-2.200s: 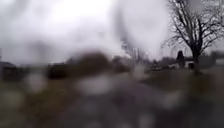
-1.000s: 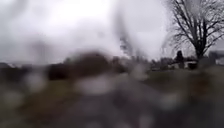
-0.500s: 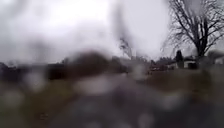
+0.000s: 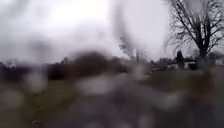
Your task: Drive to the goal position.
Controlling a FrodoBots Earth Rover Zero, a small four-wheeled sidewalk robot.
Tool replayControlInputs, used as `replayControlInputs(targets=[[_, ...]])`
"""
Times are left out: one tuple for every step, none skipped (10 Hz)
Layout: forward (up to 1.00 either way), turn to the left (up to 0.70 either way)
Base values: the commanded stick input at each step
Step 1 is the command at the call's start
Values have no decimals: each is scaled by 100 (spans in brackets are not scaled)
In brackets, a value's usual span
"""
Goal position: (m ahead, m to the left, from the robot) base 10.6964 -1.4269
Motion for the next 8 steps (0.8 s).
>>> replayControlInputs(targets=[[85,0],[85,0],[85,0],[85,0],[85,0],[85,0],[85,0],[85,0]])
